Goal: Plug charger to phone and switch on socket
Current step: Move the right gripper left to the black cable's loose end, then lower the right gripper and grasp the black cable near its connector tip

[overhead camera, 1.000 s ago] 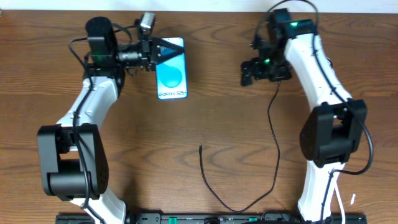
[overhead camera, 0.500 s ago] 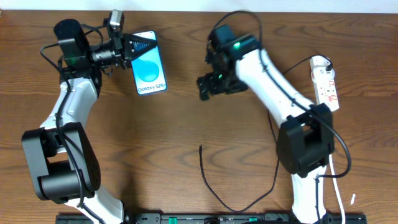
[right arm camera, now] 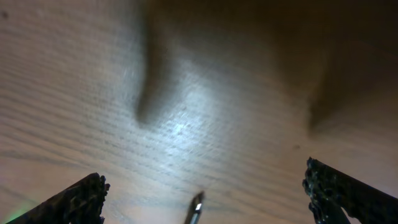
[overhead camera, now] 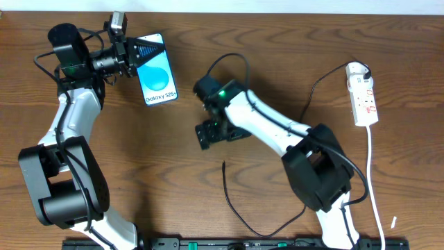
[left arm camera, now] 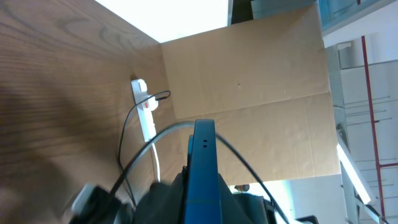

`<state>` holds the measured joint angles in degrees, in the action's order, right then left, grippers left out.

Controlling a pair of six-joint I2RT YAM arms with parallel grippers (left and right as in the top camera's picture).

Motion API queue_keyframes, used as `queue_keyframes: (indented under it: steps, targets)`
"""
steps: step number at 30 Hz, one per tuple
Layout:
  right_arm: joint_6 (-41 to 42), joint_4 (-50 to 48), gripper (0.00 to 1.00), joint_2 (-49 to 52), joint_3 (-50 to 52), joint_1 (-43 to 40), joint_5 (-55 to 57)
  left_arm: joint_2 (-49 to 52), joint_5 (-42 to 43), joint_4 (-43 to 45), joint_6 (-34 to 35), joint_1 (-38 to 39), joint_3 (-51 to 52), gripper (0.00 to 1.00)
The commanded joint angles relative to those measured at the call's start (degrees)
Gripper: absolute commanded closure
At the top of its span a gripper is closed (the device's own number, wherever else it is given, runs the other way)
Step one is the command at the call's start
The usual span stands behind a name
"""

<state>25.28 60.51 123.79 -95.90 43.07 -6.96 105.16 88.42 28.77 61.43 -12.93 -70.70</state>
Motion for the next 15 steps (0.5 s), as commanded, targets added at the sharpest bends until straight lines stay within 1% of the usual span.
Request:
queue_keyframes:
  steps: [1,3,12,15]
  targets:
    - [6.93,0.31,0.01,-0.76,1.68,3.8,5.53,-1.22,1.62,0.46,-0.37,-0.42,-0.44,0.93]
    - [8.59,-0.07,0.01,-0.76,2.47,5.35,6.69,-1.22,1.62,0.46,-0.35,-0.42,-0.44,0.93]
    - [8.55,-4.83,0.01,-0.76,2.8,8.83,6.6,-1.22,1.62,0.46,-0.35,-0.42,-0.44,0.93]
    - [8.46,-5.07,0.01,-0.76,2.8,9.16,6.64,-1.22,1.6,0.46,-0.35,-0.42,-0.44,0.93]
